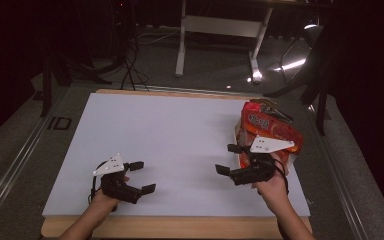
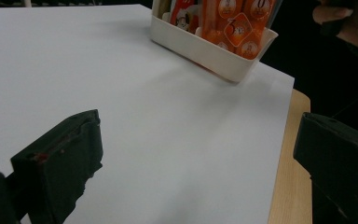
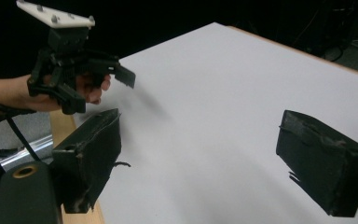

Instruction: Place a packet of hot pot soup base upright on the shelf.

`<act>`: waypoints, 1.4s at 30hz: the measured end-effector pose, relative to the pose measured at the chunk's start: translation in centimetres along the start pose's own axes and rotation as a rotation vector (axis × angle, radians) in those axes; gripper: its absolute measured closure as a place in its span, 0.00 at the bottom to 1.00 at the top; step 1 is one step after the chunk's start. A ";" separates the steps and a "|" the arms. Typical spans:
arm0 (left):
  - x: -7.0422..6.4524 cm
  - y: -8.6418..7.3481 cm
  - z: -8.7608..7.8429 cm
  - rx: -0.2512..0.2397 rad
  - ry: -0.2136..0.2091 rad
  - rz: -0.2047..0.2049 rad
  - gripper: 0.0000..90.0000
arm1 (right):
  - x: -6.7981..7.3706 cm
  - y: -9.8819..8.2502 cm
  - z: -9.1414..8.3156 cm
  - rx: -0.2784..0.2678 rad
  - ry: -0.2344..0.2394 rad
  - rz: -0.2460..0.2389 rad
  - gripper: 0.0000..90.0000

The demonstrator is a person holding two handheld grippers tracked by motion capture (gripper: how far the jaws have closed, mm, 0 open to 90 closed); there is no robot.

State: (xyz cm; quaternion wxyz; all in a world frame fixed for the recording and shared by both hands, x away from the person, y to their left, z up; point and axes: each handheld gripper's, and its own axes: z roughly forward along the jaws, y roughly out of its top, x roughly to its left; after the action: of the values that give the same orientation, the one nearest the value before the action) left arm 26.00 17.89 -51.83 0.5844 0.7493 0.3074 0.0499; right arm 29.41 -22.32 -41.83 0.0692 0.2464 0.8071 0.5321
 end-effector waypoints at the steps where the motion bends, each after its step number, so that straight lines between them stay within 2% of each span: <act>1: 0.0 0.0 0.0 0.000 -0.001 0.000 0.02 | 0.0 -0.3 0.2 0.004 0.007 0.002 0.15; 4: 0.0 0.0 0.0 0.001 -0.001 0.001 0.02 | 0.1 -1.0 0.7 0.004 0.017 0.012 0.15; 16: -0.1 0.1 0.0 0.001 -0.003 0.013 0.02 | 0.3 -3.5 1.0 0.011 -0.002 0.033 0.16; 19: -0.2 0.1 0.0 0.002 -0.004 0.013 0.02 | 0.4 -3.8 1.1 0.022 -0.019 0.021 0.16; 23: -0.2 0.0 0.0 0.003 -0.003 0.014 0.02 | 0.8 -4.6 1.3 0.063 -0.053 -0.013 0.16; 32: -0.2 0.0 0.0 0.003 -0.007 0.015 0.02 | 1.2 -5.5 1.1 0.089 -0.049 -0.018 0.16; 37: -0.4 0.0 0.1 0.008 -0.008 0.027 0.02 | 1.1 -6.1 0.6 0.100 -0.068 -0.027 0.16; 42: -0.3 -0.1 0.1 0.012 -0.010 0.028 0.02 | 1.0 -6.6 0.2 0.109 -0.063 -0.026 0.16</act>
State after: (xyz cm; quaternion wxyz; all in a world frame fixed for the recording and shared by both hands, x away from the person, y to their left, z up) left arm 25.74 17.62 -51.85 0.5806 0.7573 0.2942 0.0526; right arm 26.48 -23.79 -47.70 0.0878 0.2559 0.8355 0.4784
